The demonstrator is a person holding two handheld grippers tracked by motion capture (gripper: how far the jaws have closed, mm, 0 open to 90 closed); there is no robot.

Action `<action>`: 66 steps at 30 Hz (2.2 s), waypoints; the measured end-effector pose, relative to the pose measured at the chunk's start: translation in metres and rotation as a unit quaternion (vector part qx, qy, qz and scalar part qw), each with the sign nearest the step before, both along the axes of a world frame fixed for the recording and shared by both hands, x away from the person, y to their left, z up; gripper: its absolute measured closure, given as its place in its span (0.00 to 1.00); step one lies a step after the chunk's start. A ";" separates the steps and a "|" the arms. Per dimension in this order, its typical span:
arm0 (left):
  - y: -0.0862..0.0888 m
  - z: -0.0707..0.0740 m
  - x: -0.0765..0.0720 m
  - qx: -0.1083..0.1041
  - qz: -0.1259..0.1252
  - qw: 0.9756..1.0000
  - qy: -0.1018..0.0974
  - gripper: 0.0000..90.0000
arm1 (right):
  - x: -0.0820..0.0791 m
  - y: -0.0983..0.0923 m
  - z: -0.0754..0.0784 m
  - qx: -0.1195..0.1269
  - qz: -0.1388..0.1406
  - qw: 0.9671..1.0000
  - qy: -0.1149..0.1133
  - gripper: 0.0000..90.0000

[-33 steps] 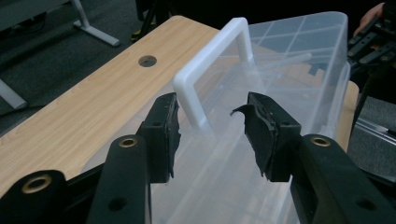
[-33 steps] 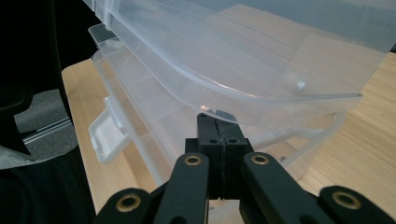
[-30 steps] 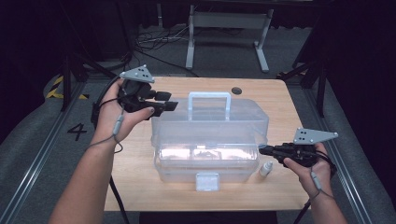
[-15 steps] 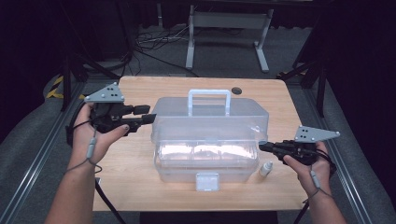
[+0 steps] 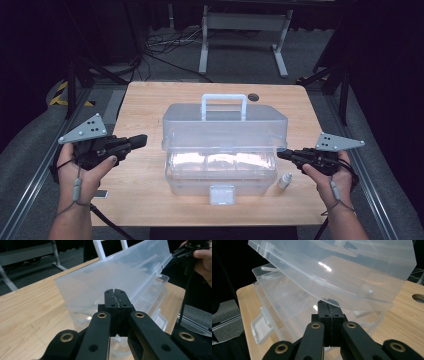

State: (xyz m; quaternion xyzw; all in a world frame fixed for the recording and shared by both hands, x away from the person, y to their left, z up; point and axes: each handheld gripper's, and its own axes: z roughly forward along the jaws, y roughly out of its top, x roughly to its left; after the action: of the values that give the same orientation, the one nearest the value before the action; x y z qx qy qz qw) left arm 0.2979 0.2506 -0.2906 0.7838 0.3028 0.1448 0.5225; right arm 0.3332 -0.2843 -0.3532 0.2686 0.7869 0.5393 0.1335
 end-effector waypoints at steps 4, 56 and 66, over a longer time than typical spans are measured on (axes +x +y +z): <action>-0.001 -0.012 -0.002 0.002 -0.003 1.000 0.011 1.00 | 0.001 0.001 0.001 0.004 -0.006 1.000 -0.003 1.00; -0.064 -0.033 0.052 0.015 -0.009 1.000 0.012 1.00 | 0.018 0.006 0.020 0.022 -0.028 0.999 -0.016 1.00; -0.064 -0.026 0.061 0.014 0.001 1.000 0.010 1.00 | 0.026 0.005 0.026 0.033 -0.029 0.999 -0.015 1.00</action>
State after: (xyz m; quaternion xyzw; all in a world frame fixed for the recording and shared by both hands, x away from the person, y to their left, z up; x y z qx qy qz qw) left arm 0.3592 0.1867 -0.3165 0.7922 0.3068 0.1412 0.5084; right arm 0.3597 -0.2792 -0.3268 0.2880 0.7581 0.5651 0.1517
